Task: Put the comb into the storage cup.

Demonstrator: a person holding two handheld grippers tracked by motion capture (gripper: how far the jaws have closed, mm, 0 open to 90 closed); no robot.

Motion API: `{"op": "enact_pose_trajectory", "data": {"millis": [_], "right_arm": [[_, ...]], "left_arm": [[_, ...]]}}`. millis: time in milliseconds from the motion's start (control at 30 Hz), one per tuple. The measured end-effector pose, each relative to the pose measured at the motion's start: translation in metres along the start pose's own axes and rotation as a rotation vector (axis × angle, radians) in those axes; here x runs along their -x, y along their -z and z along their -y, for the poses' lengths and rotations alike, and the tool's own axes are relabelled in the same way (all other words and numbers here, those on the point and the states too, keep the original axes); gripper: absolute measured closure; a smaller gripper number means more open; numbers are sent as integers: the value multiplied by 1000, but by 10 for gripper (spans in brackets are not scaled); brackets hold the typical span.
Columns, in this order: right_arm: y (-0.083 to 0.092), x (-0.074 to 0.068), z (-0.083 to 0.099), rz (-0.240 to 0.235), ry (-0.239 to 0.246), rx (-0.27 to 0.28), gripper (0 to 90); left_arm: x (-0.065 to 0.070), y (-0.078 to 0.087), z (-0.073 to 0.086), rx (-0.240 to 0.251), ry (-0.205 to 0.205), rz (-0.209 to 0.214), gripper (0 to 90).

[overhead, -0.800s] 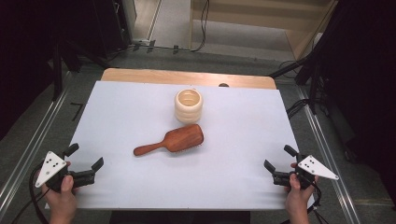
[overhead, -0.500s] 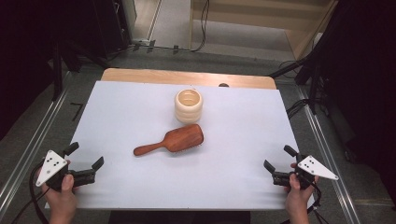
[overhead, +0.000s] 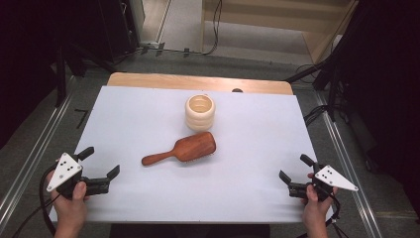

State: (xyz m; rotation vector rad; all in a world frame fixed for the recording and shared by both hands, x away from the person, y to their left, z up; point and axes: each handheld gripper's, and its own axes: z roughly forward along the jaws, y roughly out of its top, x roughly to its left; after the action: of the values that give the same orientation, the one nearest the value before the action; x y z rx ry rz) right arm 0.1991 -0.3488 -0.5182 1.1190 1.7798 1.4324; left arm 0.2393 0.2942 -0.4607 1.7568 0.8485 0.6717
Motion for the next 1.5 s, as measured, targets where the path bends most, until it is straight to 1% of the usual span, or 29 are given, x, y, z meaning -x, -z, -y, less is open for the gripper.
{"op": "enact_pose_trajectory", "data": {"millis": [100, 200, 233, 333, 367, 400, 433, 500, 533, 567, 600, 633, 700, 733, 767, 800, 833, 867, 1100, 1233, 1300, 1333, 1367, 1400, 1467, 1500], "right_arm": [[0, 0, 0, -1, 2, -3, 0], [-1, 0, 0, -3, 3, -4, 0], [-1, 0, 0, -3, 4, -5, 0], [-1, -1, 0, -3, 5, -6, 0], [-1, -1, 0, -3, 5, -6, 0], [-1, -1, 0, -5, 9, -6, 0], [-1, -1, 0, -7, 9, -8, 0], [-1, -1, 0, -9, 10, -10, 0], [-1, -1, 0, -10, 10, -10, 0], [-1, -1, 0, -9, 11, -11, 0], [-2, -1, 0, -10, 12, -9, 0], [-2, -1, 0, -10, 12, -9, 0], [-2, -1, 0, -10, 12, -9, 0], [-2, -1, 0, -10, 12, -9, 0], [-2, -1, 0, -11, 12, -10, 0], [-2, -1, 0, -12, 12, -10, 0], [-2, -1, 0, -13, 12, -12, 0], [-2, -1, 0, -14, 13, -13, 0], [-3, -1, 0, -18, 16, -14, 0], [-3, -1, 0, -17, 16, -15, 0], [-3, -1, 0, -17, 19, -17, 0], [-3, -1, 0, -18, 20, -17, 0], [-3, -1, 0, -18, 19, -16, 0], [-3, -1, 0, -19, 20, -16, 0], [-3, -1, 0, -17, 19, -18, 0], [-3, -1, 0, -18, 20, -18, 0]], "left_arm": [[3, -4, -10, -2, -5, 37, 0], [4, -9, -17, -10, -12, 54, 0], [4, -9, -17, -10, -12, 54, 0], [6, -17, -28, -24, -26, 82, 0], [6, -17, -28, -24, -26, 82, 0], [7, -21, -33, -26, -35, 92, 0], [7, -21, -33, -26, -35, 92, 0], [7, -26, -38, -36, -33, 93, 0], [7, -31, -42, -42, -35, 101, 0], [7, -31, -42, -42, -35, 101, 0], [8, -37, -45, -54, -42, 112, 0], [8, -37, -45, -54, -42, 112, 0], [9, -45, -50, -64, -49, 131, 0], [9, -45, -50, -64, -49, 131, 0], [10, -50, -52, -73, -53, 152, 0], [10, -50, -52, -73, -53, 152, 0], [12, -56, -55, -84, -65, 159, 0], [12, -56, -55, -84, -65, 159, 0], [16, -74, -64, -130, -103, 208, 0], [18, -84, -70, -158, -124, 231, 0], [20, -91, -73, -180, -137, 249, 0], [20, -91, -73, -180, -137, 249, 0], [21, -96, -75, -194, -145, 271, 0], [21, -96, -75, -194, -145, 271, 0], [21, -100, -76, -208, -148, 284, 5], [22, -104, -77, -220, -153, 295, 26]]}}
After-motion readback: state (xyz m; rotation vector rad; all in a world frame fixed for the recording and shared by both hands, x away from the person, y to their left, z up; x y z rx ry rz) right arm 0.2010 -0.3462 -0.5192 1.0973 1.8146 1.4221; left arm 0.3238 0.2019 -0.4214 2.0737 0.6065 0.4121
